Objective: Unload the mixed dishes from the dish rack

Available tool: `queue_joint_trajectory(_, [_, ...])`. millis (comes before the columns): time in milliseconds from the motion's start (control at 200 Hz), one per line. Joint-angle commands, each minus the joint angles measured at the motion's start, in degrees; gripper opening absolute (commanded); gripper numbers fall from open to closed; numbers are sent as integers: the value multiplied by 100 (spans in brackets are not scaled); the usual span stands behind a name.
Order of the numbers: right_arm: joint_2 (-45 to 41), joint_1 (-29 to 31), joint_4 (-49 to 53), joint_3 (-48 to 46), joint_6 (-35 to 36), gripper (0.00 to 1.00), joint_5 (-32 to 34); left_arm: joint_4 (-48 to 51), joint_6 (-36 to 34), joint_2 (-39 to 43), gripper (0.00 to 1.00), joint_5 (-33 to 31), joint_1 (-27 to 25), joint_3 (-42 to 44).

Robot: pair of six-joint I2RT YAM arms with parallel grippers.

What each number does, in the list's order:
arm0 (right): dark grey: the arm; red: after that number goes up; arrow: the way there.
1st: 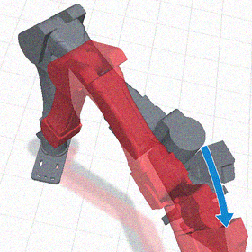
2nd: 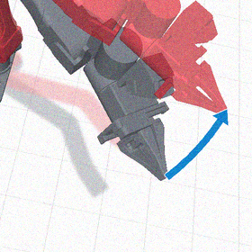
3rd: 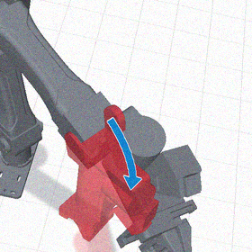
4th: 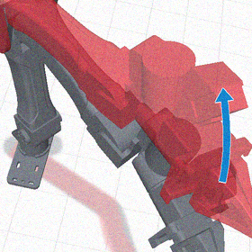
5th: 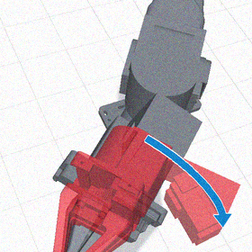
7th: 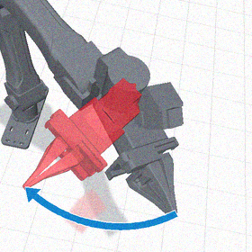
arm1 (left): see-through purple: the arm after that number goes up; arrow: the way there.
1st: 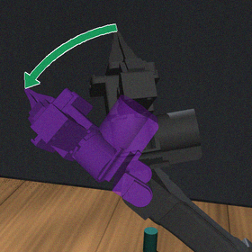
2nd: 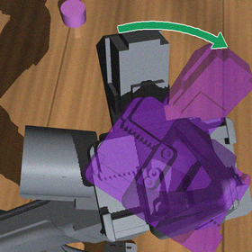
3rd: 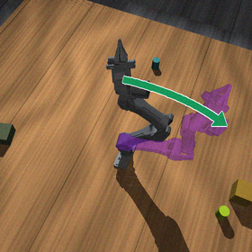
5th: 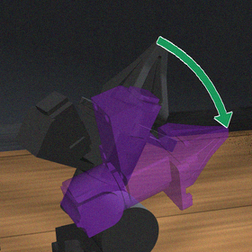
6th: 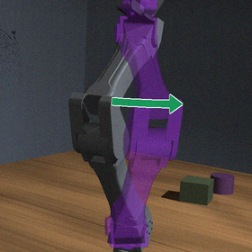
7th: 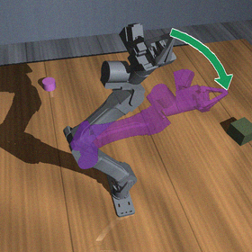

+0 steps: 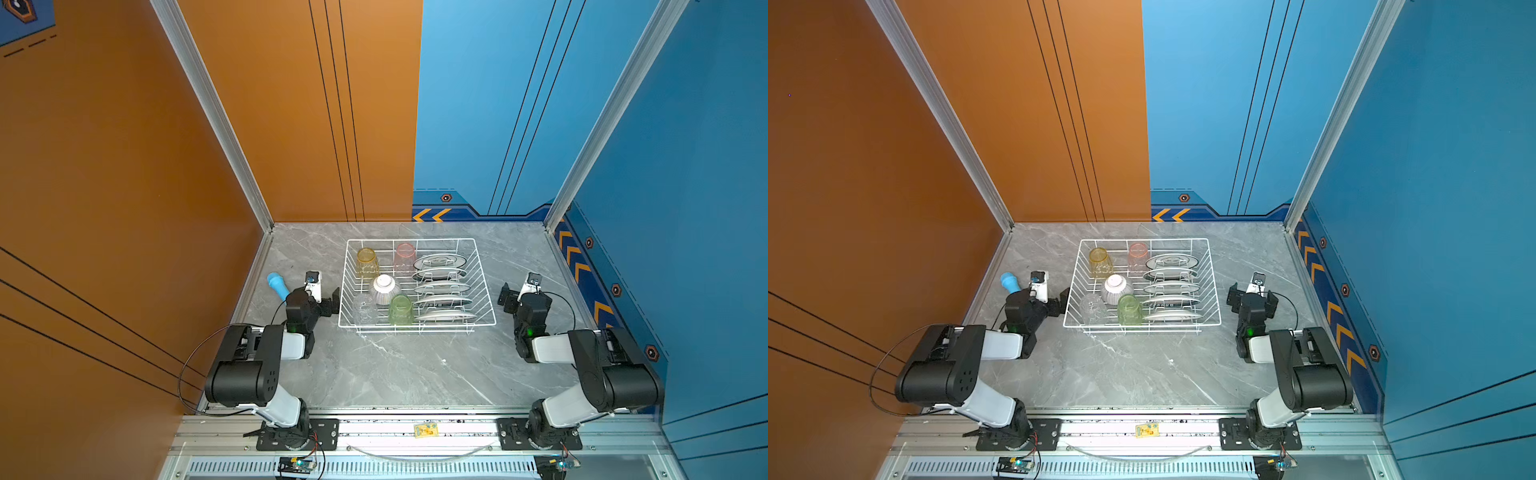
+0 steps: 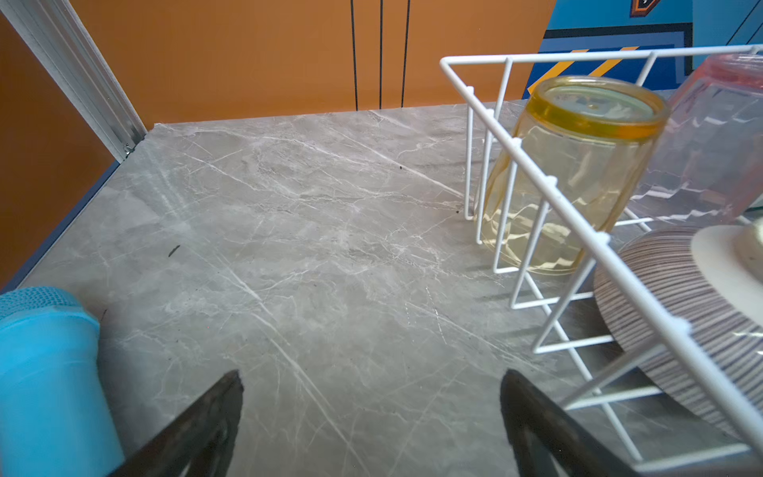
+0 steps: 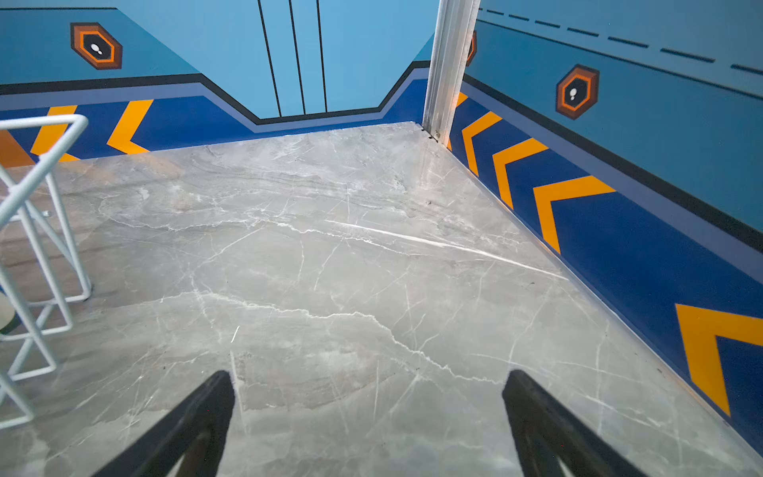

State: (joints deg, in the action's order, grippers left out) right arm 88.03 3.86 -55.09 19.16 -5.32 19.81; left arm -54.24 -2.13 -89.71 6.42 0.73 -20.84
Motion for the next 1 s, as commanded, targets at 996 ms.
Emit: queue_joint_trajectory(996, [-400, -217, 1104, 458, -115, 87, -408, 1231, 237, 495, 70, 283, 299, -500])
